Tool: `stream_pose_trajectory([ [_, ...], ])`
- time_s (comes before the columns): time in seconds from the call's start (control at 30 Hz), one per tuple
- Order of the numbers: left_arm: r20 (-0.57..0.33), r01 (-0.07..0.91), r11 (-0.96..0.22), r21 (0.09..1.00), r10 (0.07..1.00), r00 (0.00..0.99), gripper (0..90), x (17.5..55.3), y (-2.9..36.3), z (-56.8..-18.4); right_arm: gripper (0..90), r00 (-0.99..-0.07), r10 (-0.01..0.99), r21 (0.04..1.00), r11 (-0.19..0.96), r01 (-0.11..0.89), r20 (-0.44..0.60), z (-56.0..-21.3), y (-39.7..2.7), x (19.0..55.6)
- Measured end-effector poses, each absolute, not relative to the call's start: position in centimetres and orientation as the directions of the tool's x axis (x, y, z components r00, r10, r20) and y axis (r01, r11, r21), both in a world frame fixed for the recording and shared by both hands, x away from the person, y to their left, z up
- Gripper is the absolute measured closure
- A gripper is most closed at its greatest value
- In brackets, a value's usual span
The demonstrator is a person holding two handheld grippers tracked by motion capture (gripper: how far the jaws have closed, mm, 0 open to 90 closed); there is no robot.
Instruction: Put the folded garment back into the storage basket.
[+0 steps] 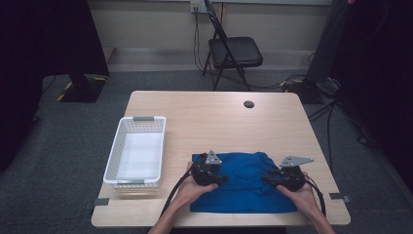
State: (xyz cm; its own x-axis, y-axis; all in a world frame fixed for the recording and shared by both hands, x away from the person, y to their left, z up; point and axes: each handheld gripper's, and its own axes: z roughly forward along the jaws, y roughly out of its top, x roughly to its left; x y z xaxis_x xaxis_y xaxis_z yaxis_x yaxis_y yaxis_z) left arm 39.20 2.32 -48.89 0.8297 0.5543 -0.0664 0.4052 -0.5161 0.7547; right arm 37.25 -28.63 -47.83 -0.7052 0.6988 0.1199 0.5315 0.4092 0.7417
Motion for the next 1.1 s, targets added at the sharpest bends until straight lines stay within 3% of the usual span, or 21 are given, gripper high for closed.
stream_pose_trajectory([
  [0.03, -0.051, 0.401, -0.521, 0.754, 0.562, 0.825, 57.2, 39.1, 2.3, -48.8, 64.2, -0.704, 0.7, 0.741, 0.409, 0.533, 0.12, -47.9, -28.6, 37.3],
  [0.1, -0.026, 0.392, -0.525, 0.756, 0.574, 0.818, 73.1, 38.9, 2.3, -48.8, 68.1, -0.7, 0.706, 0.737, 0.417, 0.532, 0.107, -47.9, -28.5, 37.2],
  [0.23, -0.023, 0.382, -0.524, 0.761, 0.567, 0.824, 84.2, 38.6, 2.2, -48.6, 73.7, -0.686, 0.72, 0.74, 0.404, 0.538, 0.105, -47.7, -28.6, 37.0],
  [0.7, -0.076, 0.341, -0.431, 0.835, 0.524, 0.849, 86.9, 36.8, 4.4, -45.8, 79.4, -0.675, 0.722, 0.786, 0.326, 0.525, 0.152, -46.1, -29.1, 36.2],
  [1.1, -0.043, 0.279, -0.486, 0.828, 0.441, 0.896, 87.4, 32.7, 5.1, -45.4, 77.5, -0.735, 0.653, 0.811, 0.323, 0.487, 0.181, -45.1, -29.9, 32.6],
])
